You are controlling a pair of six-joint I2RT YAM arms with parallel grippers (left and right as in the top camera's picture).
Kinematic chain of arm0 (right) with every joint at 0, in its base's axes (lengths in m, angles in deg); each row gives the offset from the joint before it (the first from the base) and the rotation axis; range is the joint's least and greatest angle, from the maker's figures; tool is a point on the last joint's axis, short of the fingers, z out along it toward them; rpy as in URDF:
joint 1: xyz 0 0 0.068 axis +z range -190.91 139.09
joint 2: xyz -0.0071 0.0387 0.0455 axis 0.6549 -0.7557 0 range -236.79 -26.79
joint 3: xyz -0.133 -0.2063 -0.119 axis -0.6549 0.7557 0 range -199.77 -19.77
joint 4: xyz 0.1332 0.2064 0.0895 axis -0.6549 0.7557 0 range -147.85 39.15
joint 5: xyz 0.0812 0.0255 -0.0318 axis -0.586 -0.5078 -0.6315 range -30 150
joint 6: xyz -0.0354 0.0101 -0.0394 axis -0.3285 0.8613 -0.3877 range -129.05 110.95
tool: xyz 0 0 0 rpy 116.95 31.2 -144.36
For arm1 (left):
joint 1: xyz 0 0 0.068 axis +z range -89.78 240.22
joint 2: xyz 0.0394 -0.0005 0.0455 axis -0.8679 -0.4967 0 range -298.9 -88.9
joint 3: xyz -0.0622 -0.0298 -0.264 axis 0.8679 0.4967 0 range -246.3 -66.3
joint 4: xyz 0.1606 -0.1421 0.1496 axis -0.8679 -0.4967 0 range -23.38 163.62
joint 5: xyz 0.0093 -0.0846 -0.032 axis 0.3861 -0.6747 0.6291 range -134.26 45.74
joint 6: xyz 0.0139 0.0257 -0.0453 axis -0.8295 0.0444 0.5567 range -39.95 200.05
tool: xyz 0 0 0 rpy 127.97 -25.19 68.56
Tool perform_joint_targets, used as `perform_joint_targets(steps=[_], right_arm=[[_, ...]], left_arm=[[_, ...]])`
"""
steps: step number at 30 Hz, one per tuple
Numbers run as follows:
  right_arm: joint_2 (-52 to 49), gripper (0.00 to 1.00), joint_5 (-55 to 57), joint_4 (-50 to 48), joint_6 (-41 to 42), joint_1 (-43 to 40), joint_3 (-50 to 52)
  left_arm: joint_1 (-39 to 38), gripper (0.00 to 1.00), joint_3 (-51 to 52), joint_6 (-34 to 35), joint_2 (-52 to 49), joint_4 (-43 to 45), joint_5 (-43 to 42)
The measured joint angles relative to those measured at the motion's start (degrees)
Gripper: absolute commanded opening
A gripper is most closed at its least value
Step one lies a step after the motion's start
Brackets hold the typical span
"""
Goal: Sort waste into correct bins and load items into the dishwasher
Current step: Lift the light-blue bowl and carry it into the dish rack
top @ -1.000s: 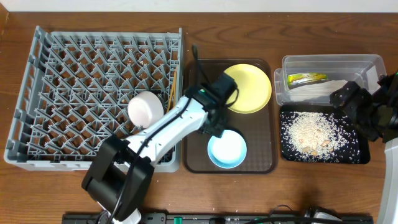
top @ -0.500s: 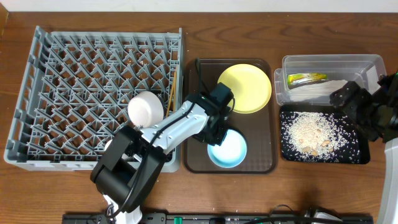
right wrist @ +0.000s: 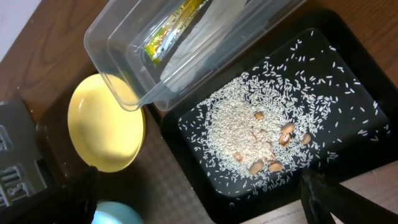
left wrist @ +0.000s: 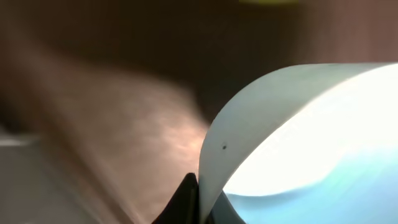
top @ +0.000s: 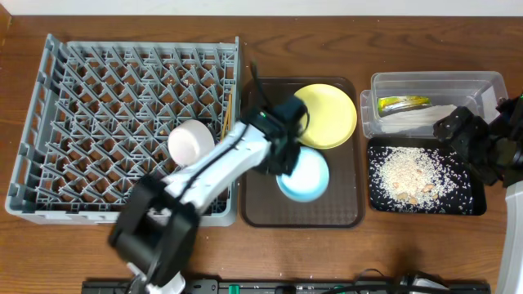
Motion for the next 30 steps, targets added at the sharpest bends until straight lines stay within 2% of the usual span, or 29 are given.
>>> perform_joint_targets(steps=[3, 7, 11, 15, 21, 30], right_arm=[[0.0, 0.99, 0.0, 0.0, 0.0, 0.0, 0.0], [0.0, 0.99, 0.0, 0.0, 0.0, 0.0, 0.0], [0.0, 0.99, 0.0, 0.0, 0.0, 0.0, 0.0], [0.0, 0.99, 0.0, 0.0, 0.0, 0.0, 0.0], [0.0, 0.99, 0.0, 0.0, 0.0, 0.0, 0.0], [0.0, 0.99, 0.0, 0.0, 0.0, 0.0, 0.0]], left_arm=[[1.3, 0.07, -3.0, 1.6, 6.1, -0.5, 10.9], [3.0, 0.07, -4.5, 3.6, 12.3, -0.4, 31.1], [5.3, 0.07, -4.5, 4.5, 12.0, 0.9, 50.3], [8.2, 0.08, -4.5, 4.4, 8.5, 5.1, 64.5], [10.6, 0.07, -4.5, 2.2, 1.5, 11.8, 74.9], [10.6, 0.08, -4.5, 0.3, -7.3, 13.5, 81.2]])
